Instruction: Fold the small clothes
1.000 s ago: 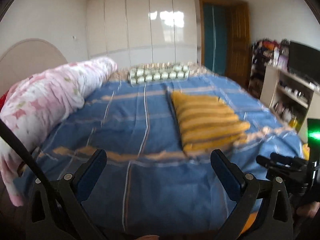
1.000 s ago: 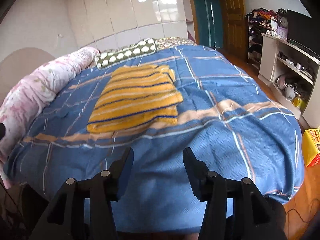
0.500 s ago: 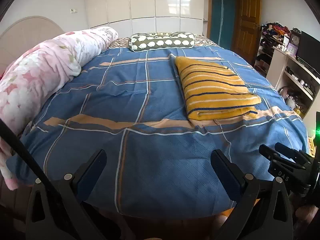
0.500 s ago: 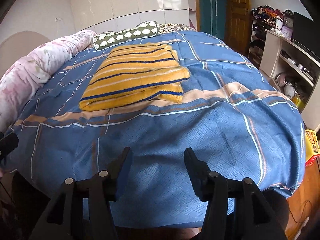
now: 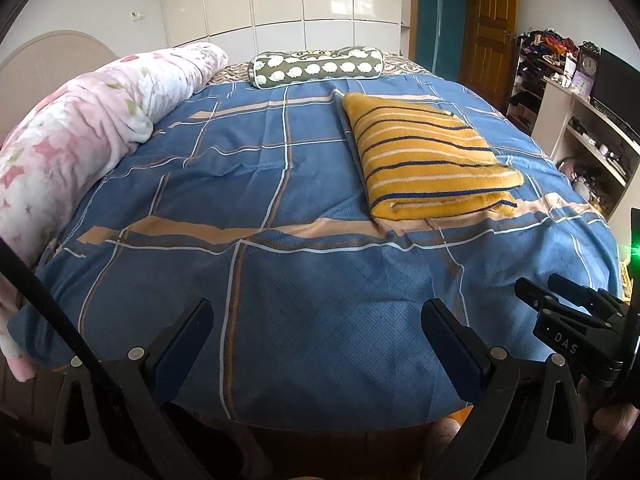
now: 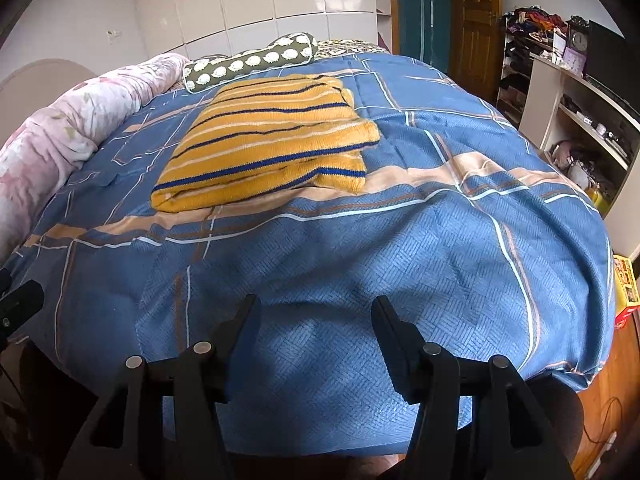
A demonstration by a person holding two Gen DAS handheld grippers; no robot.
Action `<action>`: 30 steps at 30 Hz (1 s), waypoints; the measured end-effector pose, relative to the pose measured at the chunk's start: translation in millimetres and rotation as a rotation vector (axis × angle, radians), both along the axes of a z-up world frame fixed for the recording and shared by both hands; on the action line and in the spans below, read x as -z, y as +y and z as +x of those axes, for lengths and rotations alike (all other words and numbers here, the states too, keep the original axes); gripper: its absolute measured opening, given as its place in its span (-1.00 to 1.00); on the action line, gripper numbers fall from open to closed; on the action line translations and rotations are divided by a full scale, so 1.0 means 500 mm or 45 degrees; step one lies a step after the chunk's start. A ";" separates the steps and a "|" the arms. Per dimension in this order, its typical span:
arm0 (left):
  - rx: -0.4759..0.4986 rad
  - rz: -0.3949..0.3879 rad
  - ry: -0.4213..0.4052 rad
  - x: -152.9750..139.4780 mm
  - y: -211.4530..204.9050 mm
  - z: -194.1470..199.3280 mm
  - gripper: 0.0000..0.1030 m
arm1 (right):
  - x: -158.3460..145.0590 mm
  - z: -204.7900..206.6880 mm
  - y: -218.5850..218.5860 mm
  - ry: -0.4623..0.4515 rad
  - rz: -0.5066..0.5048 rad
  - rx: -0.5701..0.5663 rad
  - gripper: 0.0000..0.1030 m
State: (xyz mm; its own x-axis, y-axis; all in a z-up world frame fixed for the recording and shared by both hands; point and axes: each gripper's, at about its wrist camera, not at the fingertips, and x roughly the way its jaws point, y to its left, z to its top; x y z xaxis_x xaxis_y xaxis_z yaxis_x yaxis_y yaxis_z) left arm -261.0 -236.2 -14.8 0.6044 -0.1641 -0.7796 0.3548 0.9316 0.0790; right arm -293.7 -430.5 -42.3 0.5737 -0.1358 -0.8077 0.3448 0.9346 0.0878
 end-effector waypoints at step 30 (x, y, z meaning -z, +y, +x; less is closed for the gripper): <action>0.017 0.006 0.133 0.059 -0.004 0.012 1.00 | 0.031 -0.001 0.004 0.024 -0.021 0.001 0.23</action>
State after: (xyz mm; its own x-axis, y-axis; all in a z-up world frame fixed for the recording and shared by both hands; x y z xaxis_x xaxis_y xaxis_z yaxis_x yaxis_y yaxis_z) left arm -255.2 -238.4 -44.1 0.5173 -0.1677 -0.8392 0.3737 0.9264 0.0453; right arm -294.0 -428.2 -57.5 0.5585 -0.1491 -0.8160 0.3466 0.9357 0.0663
